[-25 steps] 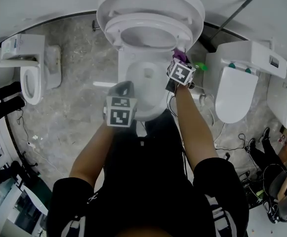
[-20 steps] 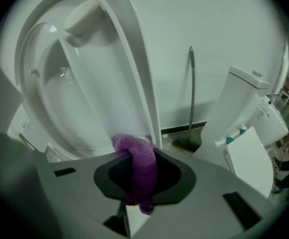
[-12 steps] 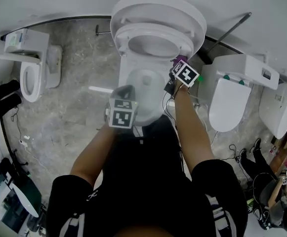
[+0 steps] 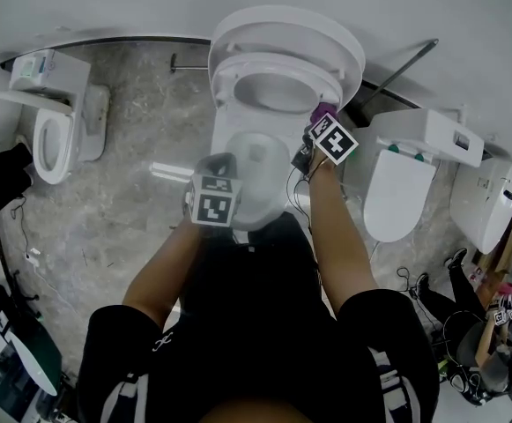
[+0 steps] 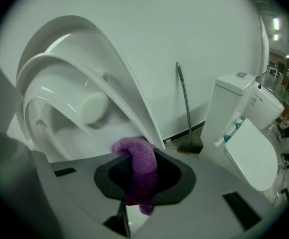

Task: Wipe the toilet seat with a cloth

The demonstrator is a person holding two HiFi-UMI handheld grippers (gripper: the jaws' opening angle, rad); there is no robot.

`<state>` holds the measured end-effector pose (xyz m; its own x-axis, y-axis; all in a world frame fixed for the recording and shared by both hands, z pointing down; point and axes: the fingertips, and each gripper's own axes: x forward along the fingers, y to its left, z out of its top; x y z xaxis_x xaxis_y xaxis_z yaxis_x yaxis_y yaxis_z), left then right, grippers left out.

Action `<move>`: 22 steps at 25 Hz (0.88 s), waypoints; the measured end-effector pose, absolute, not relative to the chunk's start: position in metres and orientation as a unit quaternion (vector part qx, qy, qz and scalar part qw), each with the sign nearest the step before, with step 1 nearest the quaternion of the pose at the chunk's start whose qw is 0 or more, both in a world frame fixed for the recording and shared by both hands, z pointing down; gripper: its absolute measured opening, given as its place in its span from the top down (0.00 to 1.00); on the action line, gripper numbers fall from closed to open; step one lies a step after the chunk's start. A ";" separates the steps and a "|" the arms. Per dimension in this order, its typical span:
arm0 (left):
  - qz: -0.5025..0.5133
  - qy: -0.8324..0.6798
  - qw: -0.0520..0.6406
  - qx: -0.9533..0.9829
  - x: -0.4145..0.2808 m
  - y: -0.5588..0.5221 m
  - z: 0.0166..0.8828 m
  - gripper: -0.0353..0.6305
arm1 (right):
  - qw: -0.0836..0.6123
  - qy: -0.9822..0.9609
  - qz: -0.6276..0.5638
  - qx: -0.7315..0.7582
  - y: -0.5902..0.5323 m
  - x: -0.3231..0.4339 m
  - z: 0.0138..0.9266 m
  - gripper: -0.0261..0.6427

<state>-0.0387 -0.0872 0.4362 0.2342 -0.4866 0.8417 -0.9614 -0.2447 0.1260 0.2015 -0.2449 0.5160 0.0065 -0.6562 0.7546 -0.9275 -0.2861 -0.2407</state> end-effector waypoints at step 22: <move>0.323 -0.499 0.314 0.740 -0.053 -0.073 0.382 0.94 | 0.118 -0.631 0.308 0.703 -0.263 0.155 0.378 0.84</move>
<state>-0.0530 -0.0730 0.3817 0.2924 -0.5356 0.7922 -0.9420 -0.3040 0.1421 0.1545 -0.2626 0.3782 0.0150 -0.8138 0.5810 -0.9586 -0.1770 -0.2231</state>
